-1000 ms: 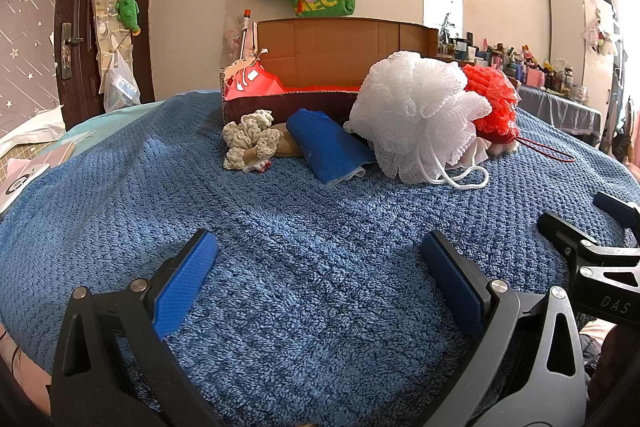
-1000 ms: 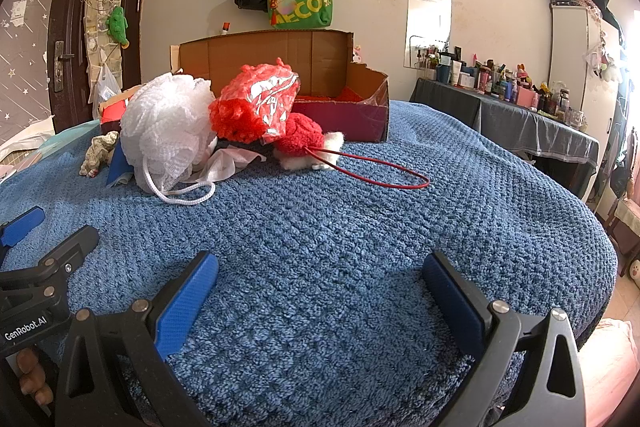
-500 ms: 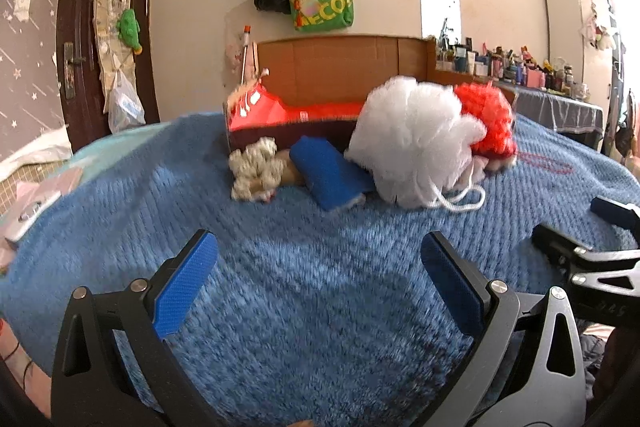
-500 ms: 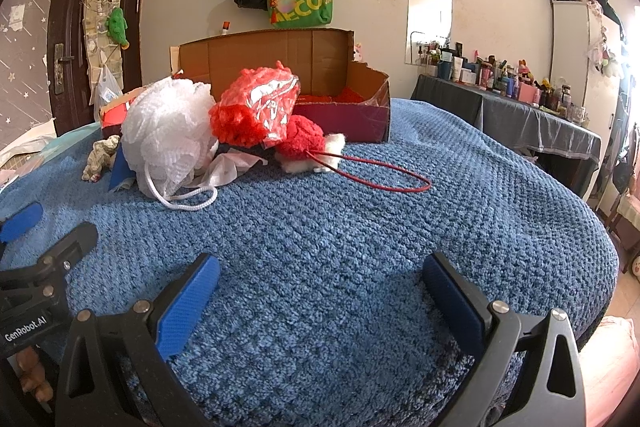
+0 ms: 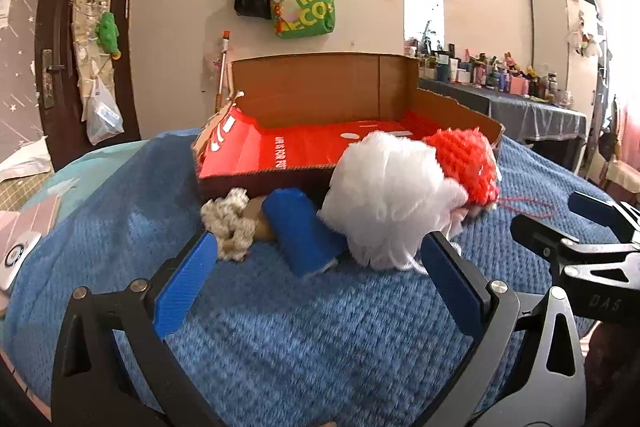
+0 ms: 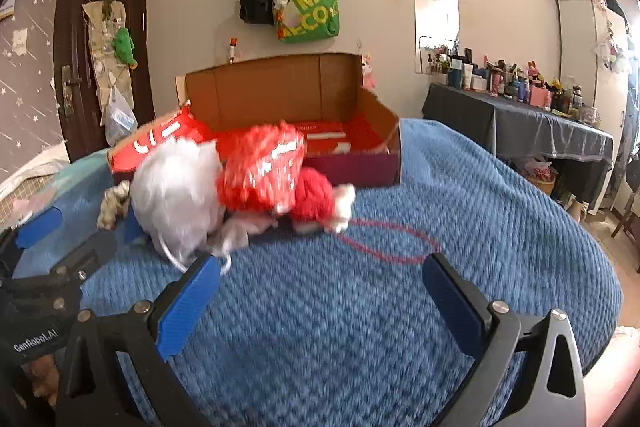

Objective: Organize soft objects
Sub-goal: 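Grasp the white mesh puff with the left tool while the right tool grasps the red mesh puff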

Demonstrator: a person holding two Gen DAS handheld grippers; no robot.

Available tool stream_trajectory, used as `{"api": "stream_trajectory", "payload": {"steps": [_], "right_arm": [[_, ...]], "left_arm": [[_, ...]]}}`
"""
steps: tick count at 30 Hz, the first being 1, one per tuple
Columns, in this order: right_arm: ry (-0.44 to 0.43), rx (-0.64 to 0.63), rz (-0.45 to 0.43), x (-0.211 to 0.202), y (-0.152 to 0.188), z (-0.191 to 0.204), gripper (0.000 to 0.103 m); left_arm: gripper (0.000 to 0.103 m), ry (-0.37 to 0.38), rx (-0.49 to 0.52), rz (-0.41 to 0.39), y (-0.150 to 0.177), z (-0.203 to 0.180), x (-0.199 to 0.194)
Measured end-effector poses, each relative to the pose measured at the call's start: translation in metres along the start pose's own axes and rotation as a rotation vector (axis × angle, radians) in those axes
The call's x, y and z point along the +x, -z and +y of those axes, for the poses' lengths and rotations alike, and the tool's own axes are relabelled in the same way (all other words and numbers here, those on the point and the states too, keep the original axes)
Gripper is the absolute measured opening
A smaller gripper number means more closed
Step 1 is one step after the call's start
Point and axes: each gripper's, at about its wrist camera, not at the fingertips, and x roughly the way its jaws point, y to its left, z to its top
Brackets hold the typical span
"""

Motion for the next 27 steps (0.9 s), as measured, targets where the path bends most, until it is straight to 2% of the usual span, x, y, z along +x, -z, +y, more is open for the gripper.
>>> {"api": "stream_trajectory", "payload": {"steps": [7,11,16,22,24,27], "right_arm": [[-0.079,0.015,-0.007,0.011,-0.033,-0.006,0.103],[-0.161,0.045,0.017,0.025,-0.051,-0.012,0.103],[-0.224,0.04,0.057,0.043,-0.066,-0.015,0.102],[-0.283,0.014,0.106,0.061,-0.073,-0.013,0.089],[-0.311,0.01,0.122,0.066,-0.074,-0.012,0.083],[-0.345,0.007,0.153,0.075,-0.072,-0.011,0.07]], "left_arm": [[0.103,0.084,0.01,0.035,-0.022,0.002,0.014],[0.103,0.145,0.011,0.068,-0.033,0.003,0.025],[0.103,0.23,0.037,0.112,-0.043,-0.002,0.038],[0.099,0.31,0.055,0.171,-0.049,-0.011,0.057],[0.087,0.323,0.07,0.187,-0.05,-0.017,0.064],[0.078,0.351,0.081,0.223,-0.048,-0.02,0.072]]}}
